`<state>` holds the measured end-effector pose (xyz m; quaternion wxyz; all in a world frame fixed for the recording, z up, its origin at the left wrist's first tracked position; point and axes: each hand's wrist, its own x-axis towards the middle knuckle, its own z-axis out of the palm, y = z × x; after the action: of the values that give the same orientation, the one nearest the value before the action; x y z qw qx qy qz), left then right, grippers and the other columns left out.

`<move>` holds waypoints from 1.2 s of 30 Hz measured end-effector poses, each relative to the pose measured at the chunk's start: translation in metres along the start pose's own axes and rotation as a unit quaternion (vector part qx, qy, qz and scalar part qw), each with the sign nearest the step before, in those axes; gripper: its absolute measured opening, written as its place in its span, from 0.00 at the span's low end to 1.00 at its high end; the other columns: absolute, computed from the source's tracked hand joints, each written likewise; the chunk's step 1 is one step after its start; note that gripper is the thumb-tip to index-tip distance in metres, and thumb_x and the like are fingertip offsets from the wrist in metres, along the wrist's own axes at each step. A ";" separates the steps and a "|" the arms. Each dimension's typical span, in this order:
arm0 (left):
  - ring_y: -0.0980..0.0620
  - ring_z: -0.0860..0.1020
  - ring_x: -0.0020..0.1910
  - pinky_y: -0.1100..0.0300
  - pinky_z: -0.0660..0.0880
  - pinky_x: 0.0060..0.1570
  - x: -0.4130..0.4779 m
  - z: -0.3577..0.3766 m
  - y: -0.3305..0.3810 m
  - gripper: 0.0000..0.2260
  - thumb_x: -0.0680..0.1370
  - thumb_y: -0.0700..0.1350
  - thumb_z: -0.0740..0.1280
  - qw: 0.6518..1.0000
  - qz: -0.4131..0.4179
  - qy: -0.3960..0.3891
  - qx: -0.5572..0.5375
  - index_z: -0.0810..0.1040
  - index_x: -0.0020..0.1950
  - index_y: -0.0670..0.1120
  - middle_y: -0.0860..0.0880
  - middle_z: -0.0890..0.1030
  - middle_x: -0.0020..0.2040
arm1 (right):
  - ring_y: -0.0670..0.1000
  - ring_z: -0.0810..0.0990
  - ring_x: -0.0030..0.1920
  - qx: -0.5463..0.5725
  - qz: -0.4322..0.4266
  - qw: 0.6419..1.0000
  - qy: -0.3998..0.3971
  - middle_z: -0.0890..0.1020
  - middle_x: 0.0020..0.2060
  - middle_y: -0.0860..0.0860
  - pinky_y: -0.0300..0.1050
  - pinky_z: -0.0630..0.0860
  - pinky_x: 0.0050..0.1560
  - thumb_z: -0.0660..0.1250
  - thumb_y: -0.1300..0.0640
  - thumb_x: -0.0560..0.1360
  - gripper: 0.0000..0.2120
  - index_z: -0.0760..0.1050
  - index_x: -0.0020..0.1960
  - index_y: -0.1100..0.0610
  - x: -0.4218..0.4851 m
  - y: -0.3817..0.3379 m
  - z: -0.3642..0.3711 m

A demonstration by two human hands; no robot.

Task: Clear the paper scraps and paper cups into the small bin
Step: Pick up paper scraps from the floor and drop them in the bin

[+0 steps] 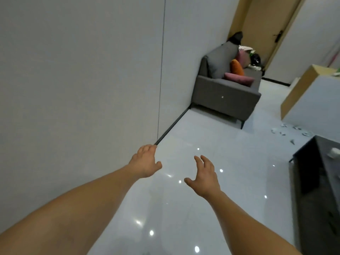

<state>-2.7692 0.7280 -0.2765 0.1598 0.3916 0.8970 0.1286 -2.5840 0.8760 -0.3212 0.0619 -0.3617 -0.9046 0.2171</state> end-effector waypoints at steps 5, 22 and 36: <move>0.48 0.51 0.76 0.50 0.56 0.73 0.068 0.010 0.057 0.34 0.78 0.56 0.61 0.997 0.065 -0.025 0.011 0.51 0.78 0.46 0.47 0.54 0.78 | 0.52 0.47 0.77 -0.016 0.063 0.998 0.015 0.49 0.78 0.49 0.52 0.57 0.73 0.69 0.40 0.72 0.44 0.48 0.79 0.49 0.023 0.056 -0.026; 0.47 0.52 0.77 0.48 0.59 0.72 0.353 0.020 0.230 0.35 0.76 0.55 0.63 0.972 0.210 -0.093 0.053 0.52 0.78 0.47 0.47 0.54 0.78 | 0.51 0.46 0.78 0.006 0.238 0.968 0.077 0.47 0.78 0.48 0.51 0.57 0.74 0.70 0.42 0.72 0.44 0.48 0.79 0.48 0.202 0.183 -0.104; 0.46 0.54 0.76 0.48 0.61 0.71 0.511 0.067 0.505 0.33 0.77 0.55 0.63 0.953 0.283 -0.078 0.075 0.54 0.77 0.47 0.47 0.56 0.77 | 0.53 0.45 0.78 -0.005 0.283 0.953 0.106 0.47 0.78 0.48 0.53 0.55 0.74 0.69 0.40 0.72 0.46 0.46 0.79 0.48 0.332 0.411 -0.233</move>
<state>-2.7369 1.4483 -0.2530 0.1566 0.6489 0.7414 0.0696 -2.5057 1.4478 -0.3064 0.0913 -0.6245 -0.7542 0.1813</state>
